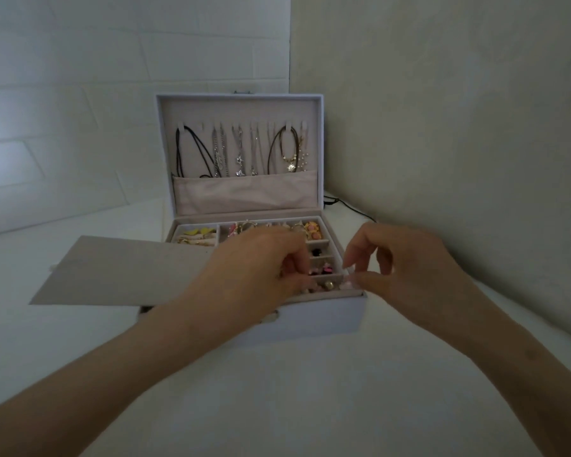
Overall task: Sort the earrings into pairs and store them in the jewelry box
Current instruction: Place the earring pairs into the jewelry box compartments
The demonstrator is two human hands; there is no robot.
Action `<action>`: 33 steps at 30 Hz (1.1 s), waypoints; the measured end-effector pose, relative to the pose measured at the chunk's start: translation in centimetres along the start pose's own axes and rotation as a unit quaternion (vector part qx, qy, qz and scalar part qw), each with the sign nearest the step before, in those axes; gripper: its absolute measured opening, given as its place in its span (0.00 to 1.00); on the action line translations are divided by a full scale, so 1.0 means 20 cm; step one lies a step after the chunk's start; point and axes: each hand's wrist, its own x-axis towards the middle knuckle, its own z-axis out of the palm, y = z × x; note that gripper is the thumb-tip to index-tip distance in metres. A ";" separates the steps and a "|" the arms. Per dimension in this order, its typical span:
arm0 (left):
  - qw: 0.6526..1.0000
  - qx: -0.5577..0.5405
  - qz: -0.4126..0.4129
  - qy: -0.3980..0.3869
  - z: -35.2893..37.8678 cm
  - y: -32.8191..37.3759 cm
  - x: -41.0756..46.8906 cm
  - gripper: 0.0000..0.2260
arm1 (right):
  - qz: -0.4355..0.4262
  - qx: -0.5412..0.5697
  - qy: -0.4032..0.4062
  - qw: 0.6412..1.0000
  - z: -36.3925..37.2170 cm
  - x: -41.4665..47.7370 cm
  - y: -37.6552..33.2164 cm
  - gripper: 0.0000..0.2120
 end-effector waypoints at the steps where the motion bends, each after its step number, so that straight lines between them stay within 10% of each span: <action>1: 1.000 -0.006 0.007 0.004 -0.02 0.02 -0.05 0.05 | -0.007 0.008 -0.009 1.000 -0.01 -0.05 -0.02 0.12; 8: 0.987 -0.036 0.029 -0.154 -0.04 0.10 -0.38 0.13 | -0.031 0.063 -0.187 0.980 0.12 -0.41 -0.08 0.11; 16: 0.950 -0.035 0.055 -0.306 0.08 0.12 -0.45 0.10 | -0.010 0.003 -0.200 0.980 0.20 -0.54 -0.13 0.06; 33: 0.974 -0.095 0.051 -0.197 0.08 0.11 -0.37 0.05 | 0.040 0.165 -0.077 0.982 0.20 -0.44 -0.13 0.18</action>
